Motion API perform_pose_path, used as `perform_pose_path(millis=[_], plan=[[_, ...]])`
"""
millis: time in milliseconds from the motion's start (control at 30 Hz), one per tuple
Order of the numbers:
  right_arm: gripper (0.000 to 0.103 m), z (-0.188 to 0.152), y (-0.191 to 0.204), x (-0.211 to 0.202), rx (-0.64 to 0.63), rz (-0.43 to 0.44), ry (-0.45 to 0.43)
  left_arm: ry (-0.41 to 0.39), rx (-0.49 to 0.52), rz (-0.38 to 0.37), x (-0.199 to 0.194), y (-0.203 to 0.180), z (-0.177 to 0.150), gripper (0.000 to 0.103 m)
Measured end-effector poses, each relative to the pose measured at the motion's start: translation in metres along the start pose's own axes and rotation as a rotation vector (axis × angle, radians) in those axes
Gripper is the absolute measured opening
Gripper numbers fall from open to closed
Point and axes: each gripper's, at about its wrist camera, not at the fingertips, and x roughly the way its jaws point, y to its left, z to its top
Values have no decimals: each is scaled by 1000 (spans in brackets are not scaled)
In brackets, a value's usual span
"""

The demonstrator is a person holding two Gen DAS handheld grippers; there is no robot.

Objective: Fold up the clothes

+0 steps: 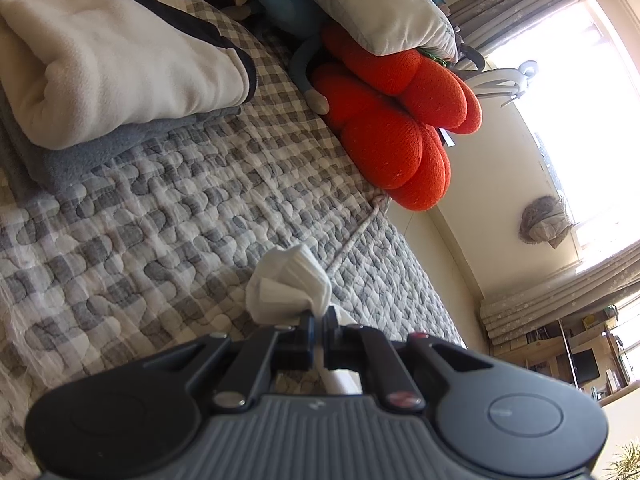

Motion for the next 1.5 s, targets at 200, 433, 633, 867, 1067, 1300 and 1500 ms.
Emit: perform_pose_path(millis=[200,433,633,867,1067,1300,1500], plan=[[25,1,6,3,-2,31,18,-1,2,2,-1,0,-1,4],[25,1,4,13,-5,-13,44,0,5,1,-1,-1,-1,4],[22,1,8,17,-55,-48,53,1,2,3,-1,0,-1,4],[0,1,4,-6,-28,34,21,-1,1,16,-6,10,-3,4],[0,-6,11,-2,-50,49,53,20,7,63,-7,24,-12,3],[8,-5,15,-2,-75,2,40,18,14,90,-7,27,-14,3],[35,-12,19,0,-134,-66,40,17,19,89,-8,25,-15,3]])
